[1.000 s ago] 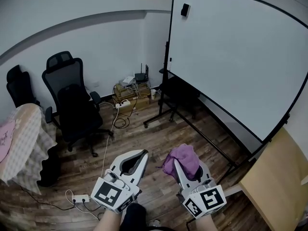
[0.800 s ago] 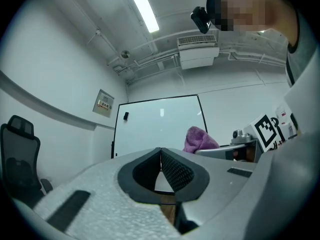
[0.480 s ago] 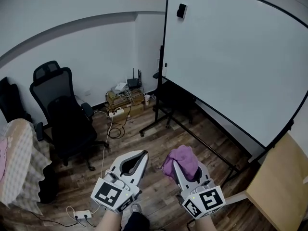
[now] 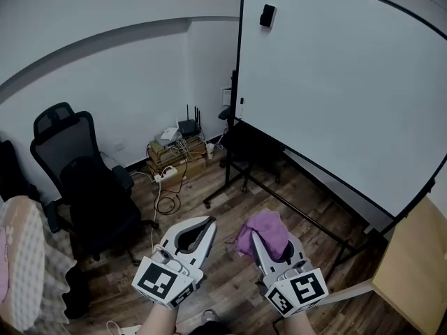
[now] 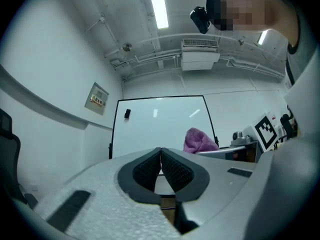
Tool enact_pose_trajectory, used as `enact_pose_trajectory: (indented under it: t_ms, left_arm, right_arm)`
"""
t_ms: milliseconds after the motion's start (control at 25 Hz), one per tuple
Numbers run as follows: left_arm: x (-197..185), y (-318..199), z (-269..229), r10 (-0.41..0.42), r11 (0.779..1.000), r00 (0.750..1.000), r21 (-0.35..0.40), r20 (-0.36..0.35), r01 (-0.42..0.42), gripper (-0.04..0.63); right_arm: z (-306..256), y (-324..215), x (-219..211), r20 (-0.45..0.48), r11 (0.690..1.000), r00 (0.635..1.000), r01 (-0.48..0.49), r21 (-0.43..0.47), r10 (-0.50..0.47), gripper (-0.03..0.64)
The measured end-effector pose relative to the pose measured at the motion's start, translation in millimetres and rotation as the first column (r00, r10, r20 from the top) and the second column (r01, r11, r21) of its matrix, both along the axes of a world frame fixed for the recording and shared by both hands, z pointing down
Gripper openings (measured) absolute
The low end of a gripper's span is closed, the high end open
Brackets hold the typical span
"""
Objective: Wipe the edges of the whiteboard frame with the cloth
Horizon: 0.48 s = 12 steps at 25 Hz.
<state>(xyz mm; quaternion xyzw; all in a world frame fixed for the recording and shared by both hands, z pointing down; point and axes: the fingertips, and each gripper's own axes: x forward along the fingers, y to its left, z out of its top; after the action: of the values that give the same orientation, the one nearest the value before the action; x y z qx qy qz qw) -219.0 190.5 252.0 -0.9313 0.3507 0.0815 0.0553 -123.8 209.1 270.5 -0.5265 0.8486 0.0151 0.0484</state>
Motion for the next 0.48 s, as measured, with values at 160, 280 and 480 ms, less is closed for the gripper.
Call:
enact_pose_trajectory:
  t_ms: [160,280,480]
  left_arm:
    - [-20.8,-26.9,0.2,0.017,1.0,1.0,0.022,0.001,-0.018,0.017]
    - [-34.5,-42.8,0.9,0.028,0.999,1.0,0.024,0.001,-0.028,0.017]
    - [-46.3,-68.3,6.2,0.036,0.999,0.999,0.004,-0.016,-0.036,0.017]
  right_arm:
    - [2.9,-24.2,-20.1,0.005,1.0,1.0,-0.016,-0.002,0.016,0.115]
    - [3.9,-37.8,-33.0,0.004,1.0,1.0,-0.028,-0.001,0.028,0.115]
    - [7.3,-60.4,-41.6,-0.008,0.999,0.999,-0.045,-0.018,0.045,0.115]
